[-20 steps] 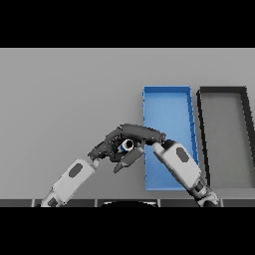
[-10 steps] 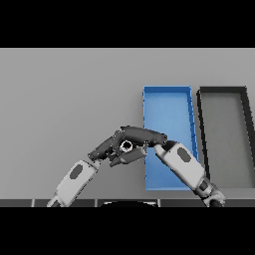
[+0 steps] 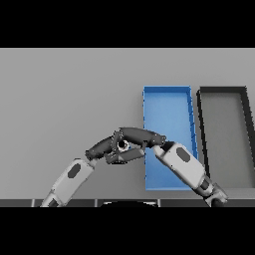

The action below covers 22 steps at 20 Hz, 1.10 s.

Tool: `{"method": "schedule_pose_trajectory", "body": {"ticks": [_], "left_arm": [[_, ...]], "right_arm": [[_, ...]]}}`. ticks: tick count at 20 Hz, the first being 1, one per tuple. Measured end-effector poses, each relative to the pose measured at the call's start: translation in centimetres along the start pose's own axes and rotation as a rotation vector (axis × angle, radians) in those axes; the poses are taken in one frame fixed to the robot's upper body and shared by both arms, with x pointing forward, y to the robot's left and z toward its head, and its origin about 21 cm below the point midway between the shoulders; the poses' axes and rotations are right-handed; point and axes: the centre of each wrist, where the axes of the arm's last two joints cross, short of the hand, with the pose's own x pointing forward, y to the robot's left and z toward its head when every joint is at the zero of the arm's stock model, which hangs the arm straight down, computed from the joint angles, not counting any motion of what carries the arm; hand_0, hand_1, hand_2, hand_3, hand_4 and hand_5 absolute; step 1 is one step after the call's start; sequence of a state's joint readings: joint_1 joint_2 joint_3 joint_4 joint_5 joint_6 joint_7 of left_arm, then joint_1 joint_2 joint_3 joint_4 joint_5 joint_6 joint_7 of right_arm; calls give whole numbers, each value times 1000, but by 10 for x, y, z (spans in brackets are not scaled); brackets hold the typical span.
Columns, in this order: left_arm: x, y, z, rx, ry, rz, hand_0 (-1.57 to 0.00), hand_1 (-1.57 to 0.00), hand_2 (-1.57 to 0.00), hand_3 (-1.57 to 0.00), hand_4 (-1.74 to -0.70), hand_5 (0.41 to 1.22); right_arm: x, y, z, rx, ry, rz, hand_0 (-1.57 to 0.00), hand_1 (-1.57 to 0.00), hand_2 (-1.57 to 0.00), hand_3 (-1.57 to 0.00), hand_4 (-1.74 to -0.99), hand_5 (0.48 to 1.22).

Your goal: Pick up the blue pipe and place it into the blue bin.

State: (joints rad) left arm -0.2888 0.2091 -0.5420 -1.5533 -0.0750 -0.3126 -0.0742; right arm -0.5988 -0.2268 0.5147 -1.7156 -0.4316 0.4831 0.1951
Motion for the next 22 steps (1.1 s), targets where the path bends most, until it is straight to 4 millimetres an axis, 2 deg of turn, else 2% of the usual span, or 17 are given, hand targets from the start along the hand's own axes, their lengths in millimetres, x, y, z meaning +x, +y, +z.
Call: {"method": "schedule_pose_trajectory", "body": {"ticks": [2, 5, 8, 13, 15, 17, 18, 20, 22], "left_arm": [[1, 3, -1, 14, 37, -11, -123, -115, -104, -114, -915, 735], [-1, 2, -2, 11, 37, -7, -63, -59, -53, -58, -887, 638], [-1, 1, 0, 17, 56, 26, -32, -30, -27, -29, -889, 587], [-2, 2, -4, 45, 103, 39, -10, -9, -8, -9, -901, 548], [-5, -3, -2, 33, 130, 49, -6, -5, -5, -5, -911, 534], [-4, -7, -3, 17, 125, 54, -3, -3, -3, -3, -915, 514], [-3, -4, -4, 24, 128, 55, -3, -2, -2, -2, -915, 507], [-1, -3, -2, 22, 127, 57, -1, -1, -1, -1, -920, 503], [1, -4, -4, 15, 122, 63, 0, 0, 0, 0, -917, 503]], "right_arm": [[-1, -1, 5, -2, -2, 11, -1568, -1568, -1568, -1566, -1496, 1216], [3, -1, -1, -8, 17, 32, -1569, -1569, -1569, -1569, -1493, 1219], [2, -1, -3, -8, 14, 19, -1570, -1570, -1570, -1570, -1490, 1220], [10, -4, 0, -39, 7, -36, -1571, -1571, -1571, -1571, -1491, 1221], [24, -9, 1, -39, -11, -91, -1571, -1571, -1571, -1571, -1581, 1221], [39, -16, 1, -34, 2, -129, -1571, -1571, -1571, -1571, -1639, 1221], [47, -23, -1, -53, 3, -159, -1571, -1571, -1571, -1571, -1659, 1221], [65, -33, -1, -74, 11, -214, -1571, -1571, -1571, -1571, -1689, 1171], [96, -49, 2, -97, -96, -237, -1571, -1571, -1571, -1571, -1707, 1141]]}}
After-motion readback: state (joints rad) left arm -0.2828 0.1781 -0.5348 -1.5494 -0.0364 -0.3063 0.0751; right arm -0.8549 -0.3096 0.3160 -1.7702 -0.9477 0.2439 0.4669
